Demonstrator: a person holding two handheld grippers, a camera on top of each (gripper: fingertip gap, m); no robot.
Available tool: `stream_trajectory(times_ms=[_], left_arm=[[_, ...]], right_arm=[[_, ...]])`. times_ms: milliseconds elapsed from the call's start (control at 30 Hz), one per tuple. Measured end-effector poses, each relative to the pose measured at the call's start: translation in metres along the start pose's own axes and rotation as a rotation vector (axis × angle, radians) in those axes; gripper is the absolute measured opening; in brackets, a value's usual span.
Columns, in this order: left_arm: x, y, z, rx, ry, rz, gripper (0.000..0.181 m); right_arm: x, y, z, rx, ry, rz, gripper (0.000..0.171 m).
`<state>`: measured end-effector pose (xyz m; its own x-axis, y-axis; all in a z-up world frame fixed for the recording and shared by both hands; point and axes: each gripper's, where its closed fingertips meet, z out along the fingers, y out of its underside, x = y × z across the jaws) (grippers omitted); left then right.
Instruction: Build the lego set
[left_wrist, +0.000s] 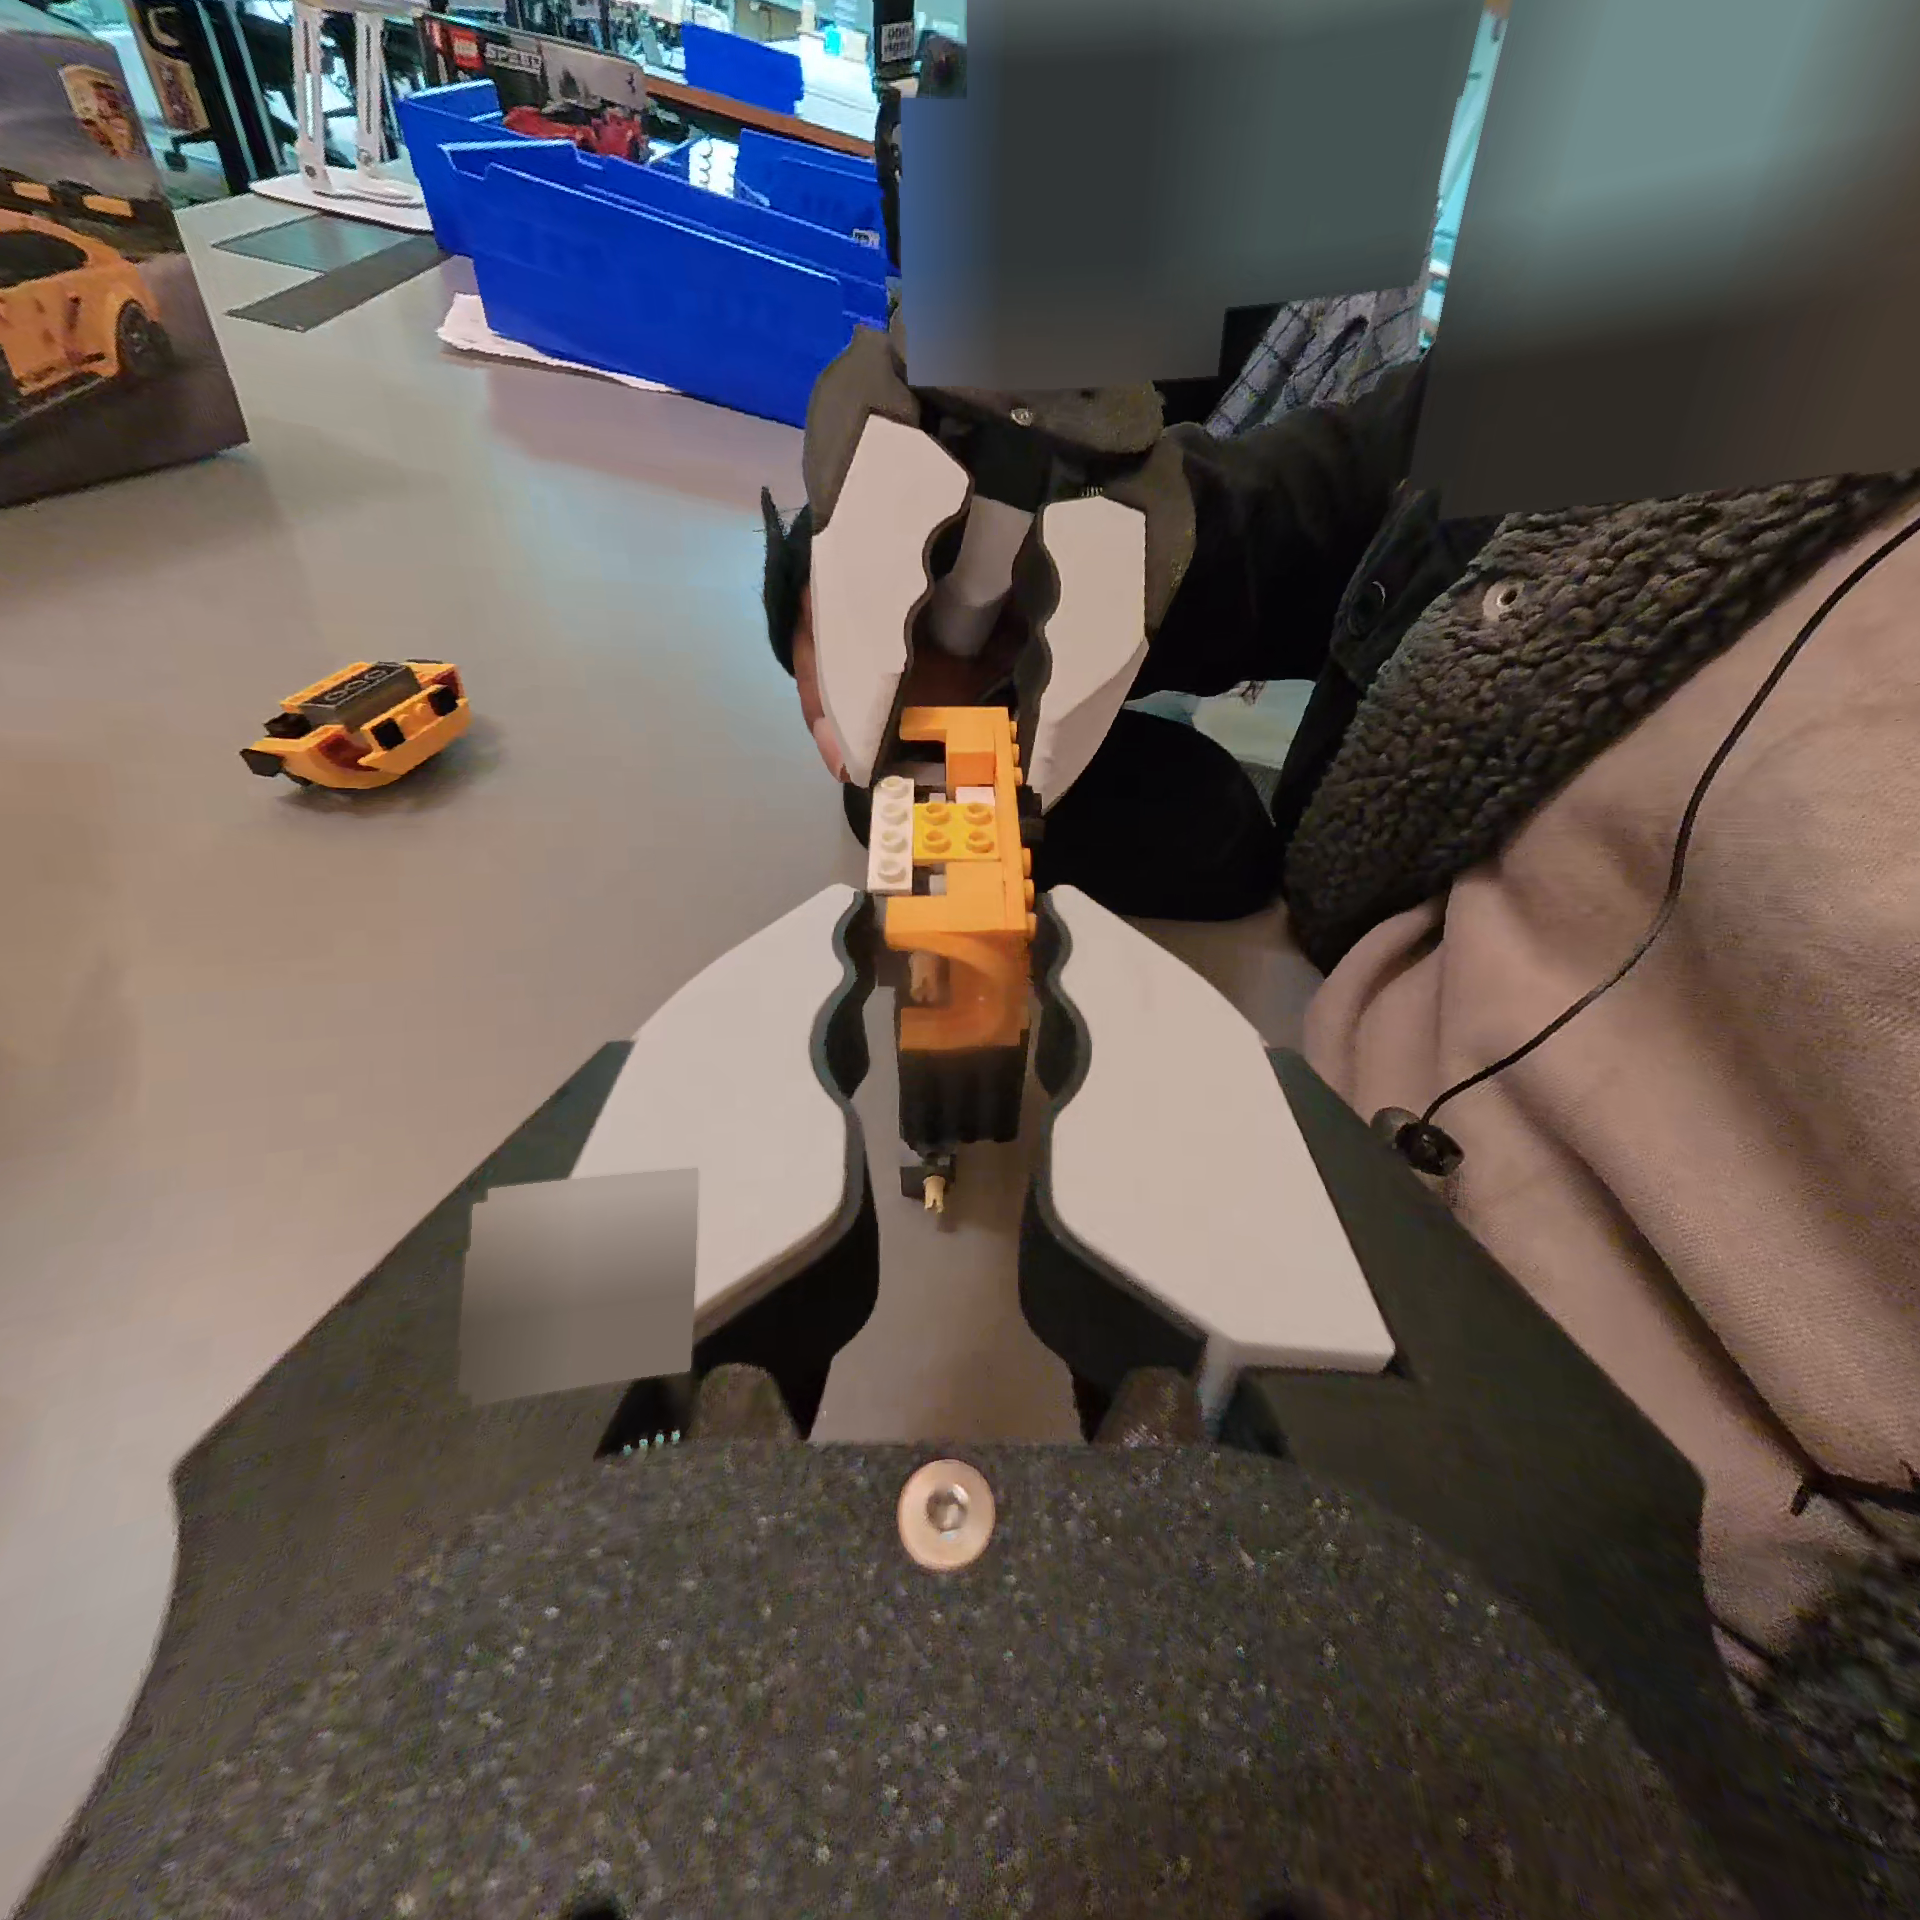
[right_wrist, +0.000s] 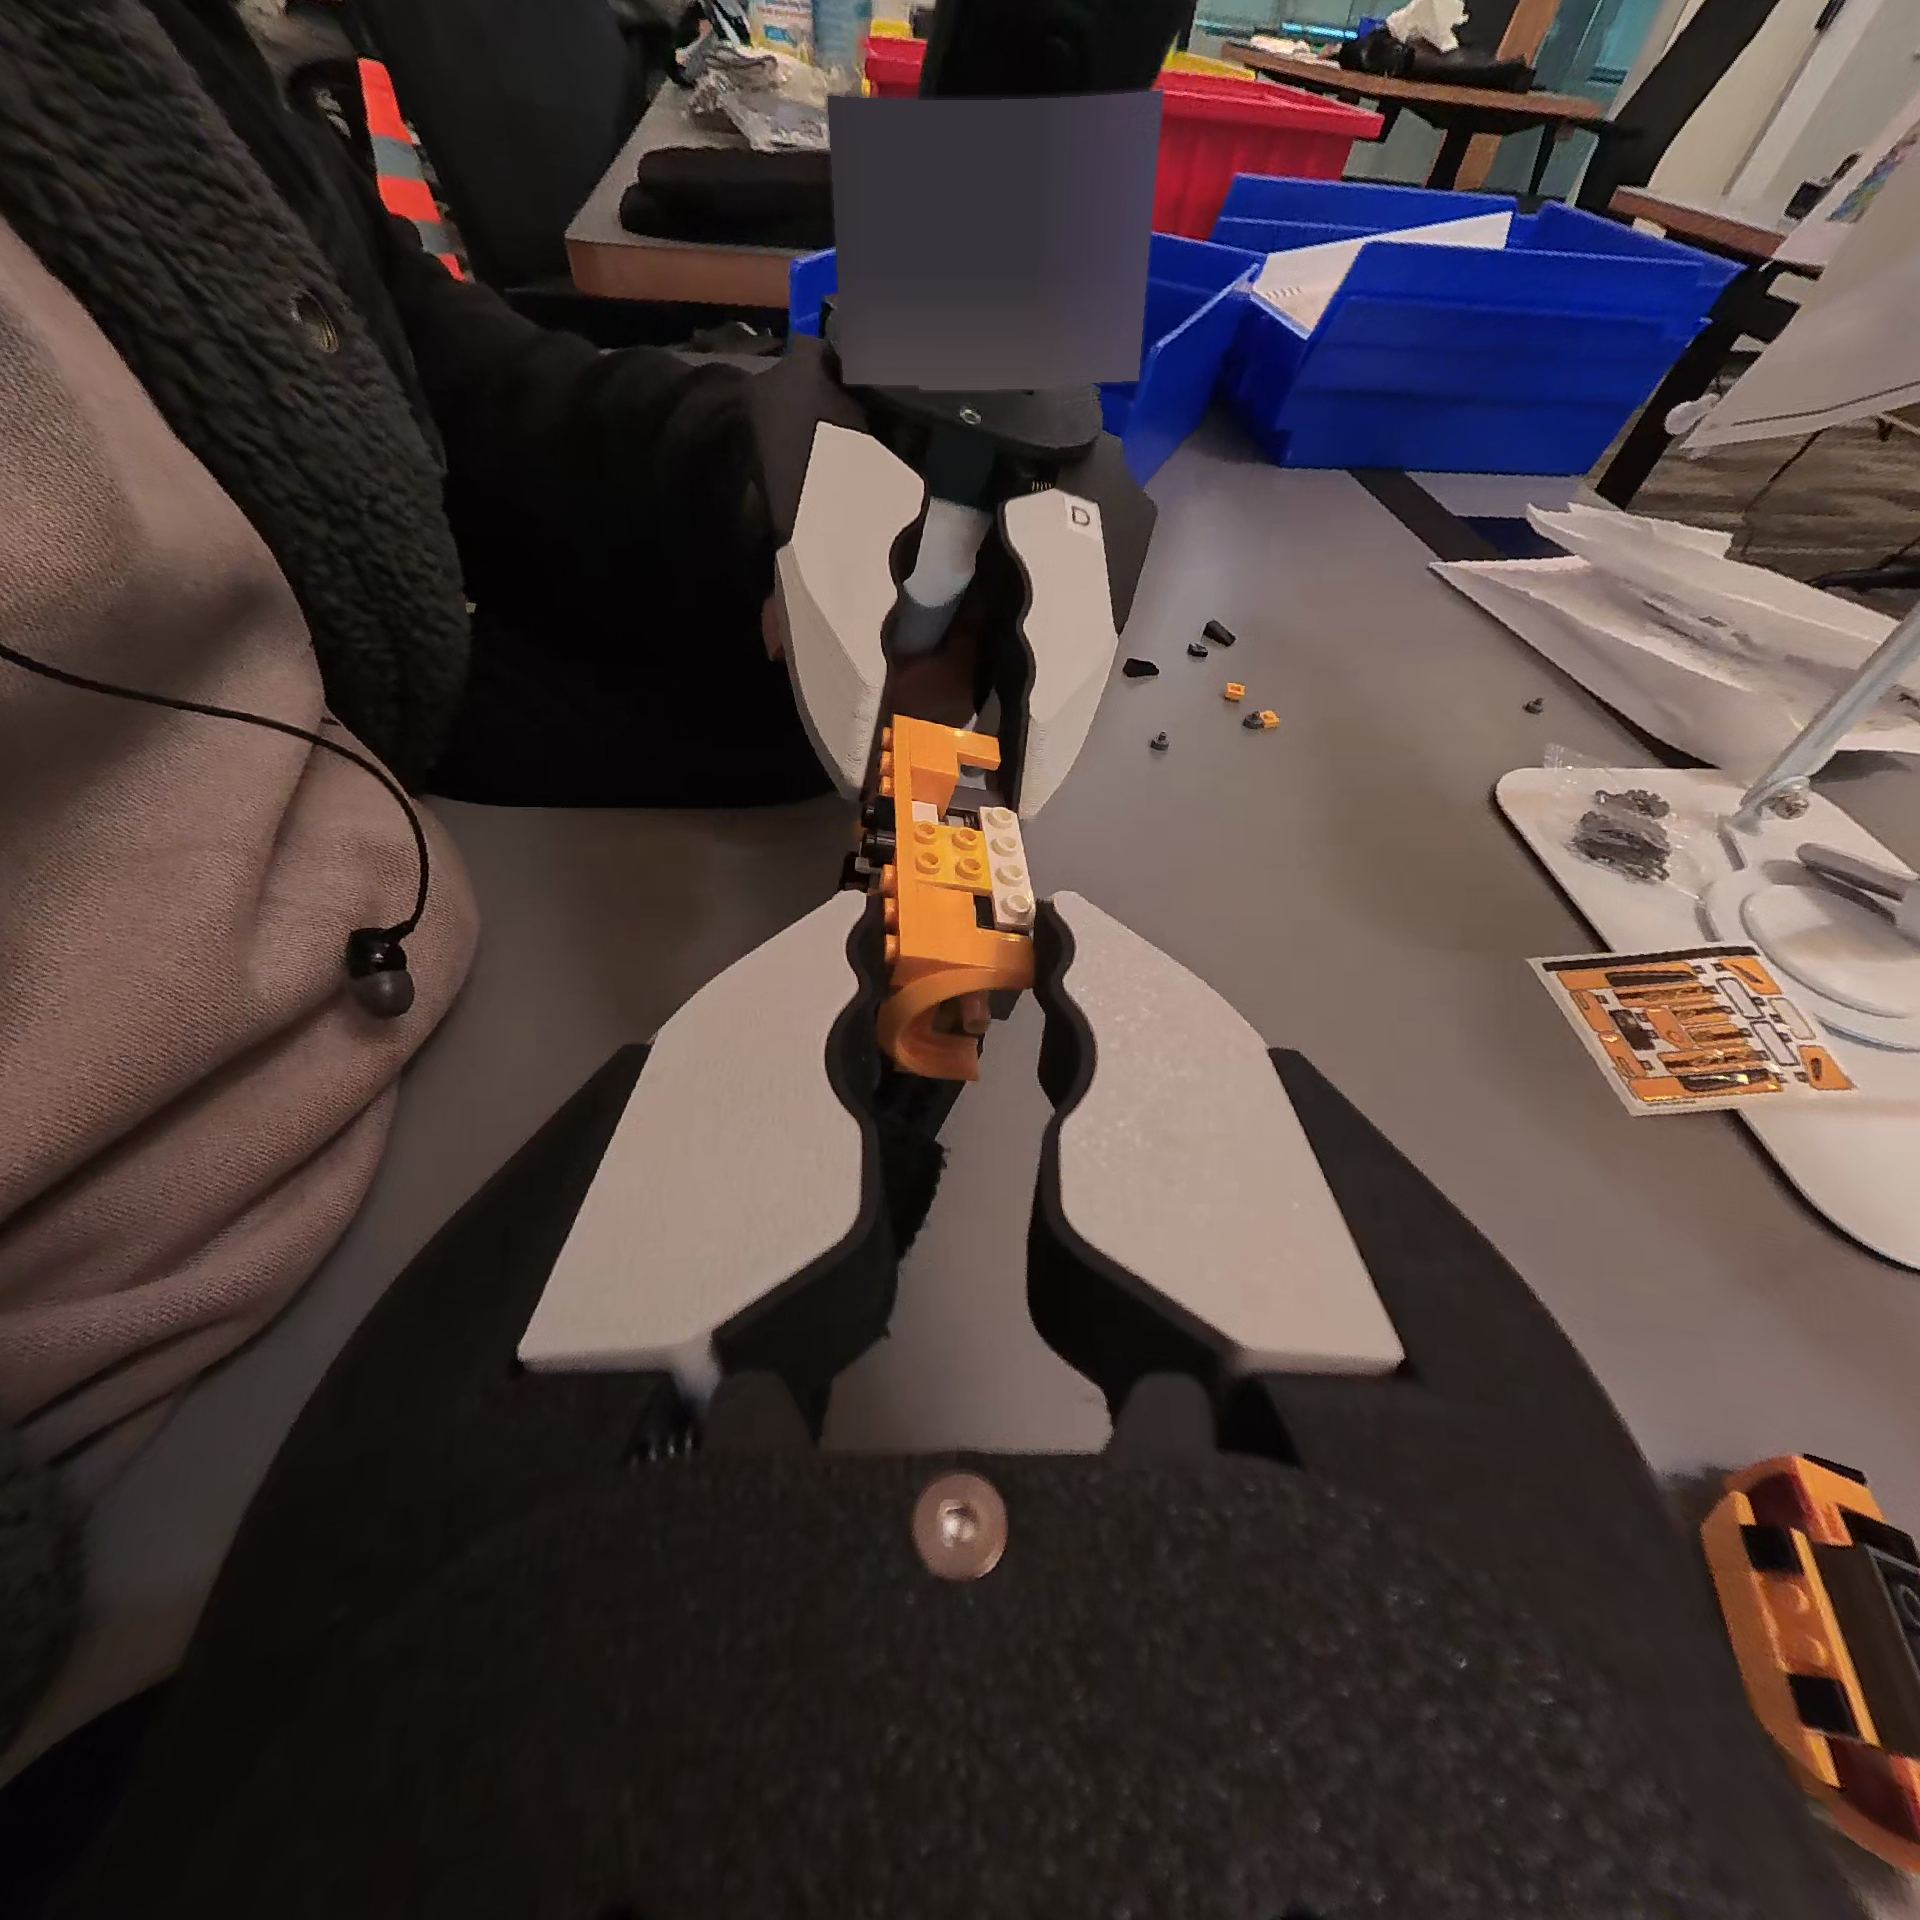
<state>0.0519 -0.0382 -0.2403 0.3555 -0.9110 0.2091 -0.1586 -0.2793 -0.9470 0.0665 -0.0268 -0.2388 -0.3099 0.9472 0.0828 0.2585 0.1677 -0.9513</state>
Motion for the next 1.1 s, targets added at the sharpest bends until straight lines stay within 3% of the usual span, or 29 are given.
stream_trajectory(times_ms=[700, 800, 900, 1100], left_arm=[[0.008, 0.000, 0.002, 0.038, -0.014, 0.099, 0.029], [0.009, 0.004, 0.004, 0.027, -0.006, 0.102, 0.042], [0.016, 0.007, 0.007, 0.004, 0.022, 0.147, 0.032], [0.021, 0.010, 0.009, -0.020, -0.027, 0.270, 0.031]], right_arm=[[-0.009, -0.002, -0.002, 0.039, 0.037, -0.083, 0.027], [-0.014, -0.002, -0.003, 0.050, 0.025, -0.109, 0.027], [-0.017, -0.003, -0.003, 0.051, 0.026, -0.136, 0.027], [-0.022, -0.001, -0.003, 0.034, -0.004, -0.113, 0.030]])
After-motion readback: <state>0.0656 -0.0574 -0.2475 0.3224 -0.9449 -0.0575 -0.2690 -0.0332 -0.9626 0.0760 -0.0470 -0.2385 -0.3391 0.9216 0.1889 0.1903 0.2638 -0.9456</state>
